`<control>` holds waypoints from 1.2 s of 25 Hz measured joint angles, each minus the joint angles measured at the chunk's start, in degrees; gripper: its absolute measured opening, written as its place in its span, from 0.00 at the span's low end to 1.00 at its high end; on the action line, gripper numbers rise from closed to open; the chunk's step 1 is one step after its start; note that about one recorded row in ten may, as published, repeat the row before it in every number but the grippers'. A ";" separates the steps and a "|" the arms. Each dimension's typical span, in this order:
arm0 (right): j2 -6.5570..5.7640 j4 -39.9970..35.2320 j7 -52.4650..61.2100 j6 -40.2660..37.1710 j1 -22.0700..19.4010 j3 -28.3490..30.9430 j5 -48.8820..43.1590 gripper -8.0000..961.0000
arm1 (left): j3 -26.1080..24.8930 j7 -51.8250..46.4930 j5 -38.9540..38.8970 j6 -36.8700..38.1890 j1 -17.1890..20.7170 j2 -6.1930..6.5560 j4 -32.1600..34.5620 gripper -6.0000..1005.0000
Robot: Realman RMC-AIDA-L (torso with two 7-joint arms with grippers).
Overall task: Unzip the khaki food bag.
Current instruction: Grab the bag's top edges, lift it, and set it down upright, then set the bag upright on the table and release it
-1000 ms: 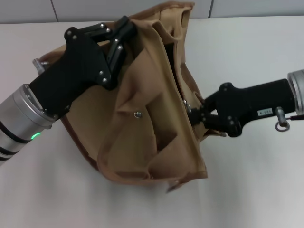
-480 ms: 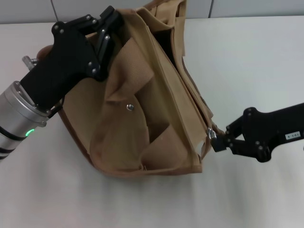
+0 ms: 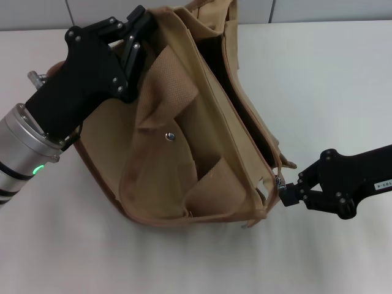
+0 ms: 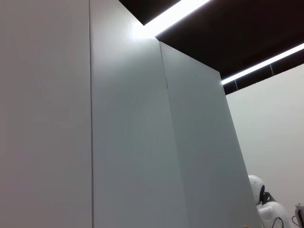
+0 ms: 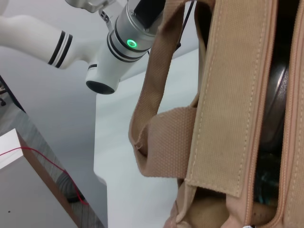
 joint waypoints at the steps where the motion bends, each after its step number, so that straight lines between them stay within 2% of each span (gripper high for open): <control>1: 0.00 0.00 0.00 0.00 0.00 0.00 0.00 0.10 | 0.00 0.00 0.00 0.00 0.00 0.00 0.00 0.04; 9: -0.39 -0.29 4.21 -0.62 -0.25 3.87 0.06 0.12 | 0.08 -0.16 -0.23 -0.01 0.26 -0.01 -0.09 0.04; 12: -0.88 -0.36 4.31 -0.63 -1.88 9.00 -0.03 0.13 | 0.08 -0.16 -0.45 -0.05 0.36 0.00 -0.13 0.04; 14: -0.92 -0.36 4.10 -0.54 -2.25 10.18 -0.03 0.13 | 0.08 -0.16 -0.45 -0.10 0.39 0.00 -0.18 0.04; 15: -0.97 -0.42 3.45 0.49 -3.14 12.21 -0.03 0.17 | 0.08 -0.16 -0.45 -0.16 0.41 0.00 -0.22 0.04; 19: -0.98 -0.79 2.49 4.18 -4.53 13.12 -0.02 0.31 | 0.08 -0.15 -0.45 -0.53 0.43 0.00 -0.29 0.04; 20: -0.54 -0.94 1.27 7.12 -5.32 13.20 0.12 0.35 | 0.08 -0.15 -0.45 -0.59 0.39 -0.01 -0.29 0.04; 22: -0.12 -0.98 0.28 8.52 -5.54 13.22 0.21 0.50 | 0.07 -0.16 -0.45 -0.65 0.29 0.00 -0.29 0.04; 23: 0.95 -0.98 -1.97 10.48 -5.67 13.22 0.29 0.57 | 0.08 -0.36 -0.45 -0.72 0.23 0.00 -0.29 0.04; 24: 0.95 -0.98 -1.97 10.48 -5.67 13.22 0.29 0.58 | 0.08 -0.36 -0.45 -0.72 0.23 0.00 -0.29 0.04; 25: 2.05 -1.02 -4.64 11.55 -5.68 13.21 0.29 0.58 | 0.06 -0.62 -0.45 -0.76 0.20 0.00 -0.29 0.04; 30: 3.00 -0.59 -8.04 11.87 -4.88 12.54 0.09 0.61 | -0.02 -0.78 -0.51 -0.80 0.17 0.00 -0.27 0.04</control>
